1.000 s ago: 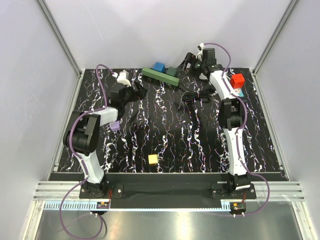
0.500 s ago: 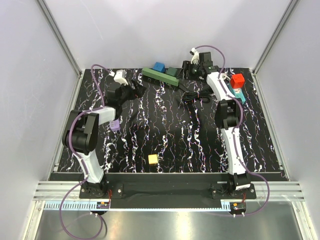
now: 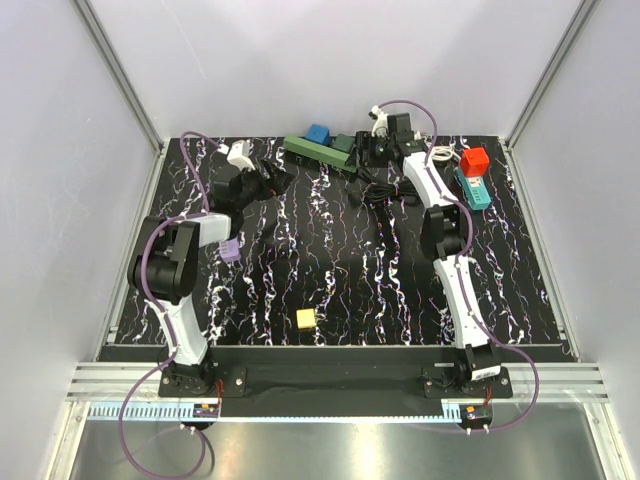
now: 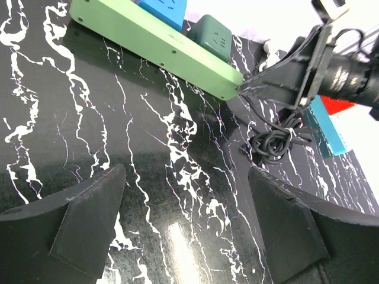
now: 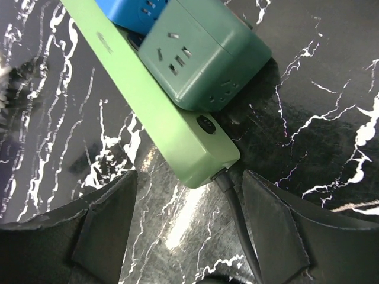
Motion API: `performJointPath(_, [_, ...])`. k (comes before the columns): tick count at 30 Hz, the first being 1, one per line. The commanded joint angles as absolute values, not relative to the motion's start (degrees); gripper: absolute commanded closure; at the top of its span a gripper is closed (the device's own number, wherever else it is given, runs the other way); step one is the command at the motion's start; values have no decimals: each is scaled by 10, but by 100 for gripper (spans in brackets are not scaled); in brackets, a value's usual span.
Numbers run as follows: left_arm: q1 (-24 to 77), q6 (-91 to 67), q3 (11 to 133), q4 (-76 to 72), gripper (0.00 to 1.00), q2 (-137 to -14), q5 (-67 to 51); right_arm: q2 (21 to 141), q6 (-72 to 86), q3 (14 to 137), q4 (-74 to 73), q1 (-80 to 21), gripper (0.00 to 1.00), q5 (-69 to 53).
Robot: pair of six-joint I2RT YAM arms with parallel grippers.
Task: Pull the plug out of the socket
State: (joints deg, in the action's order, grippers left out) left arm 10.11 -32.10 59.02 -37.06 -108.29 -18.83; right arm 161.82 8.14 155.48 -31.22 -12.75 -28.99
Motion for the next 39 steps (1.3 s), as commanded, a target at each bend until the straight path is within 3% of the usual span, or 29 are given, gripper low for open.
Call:
performJointPath(1, [94, -330, 604, -423, 11, -1085, -207, 1621, 55, 1572, -290, -140, 22, -274])
performJointPath(14, [87, -342, 601, -431, 11, -1089, -219, 1612, -27, 1556, -297, -175, 32, -200])
performJointPath(20, [83, -346, 596, -438, 11, -1089, -220, 1615, -56, 1561, -299, -184, 25, -150])
performJointPath(39, [77, -356, 592, -448, 11, -1092, -226, 1623, -166, 1565, -271, -206, 28, -154])
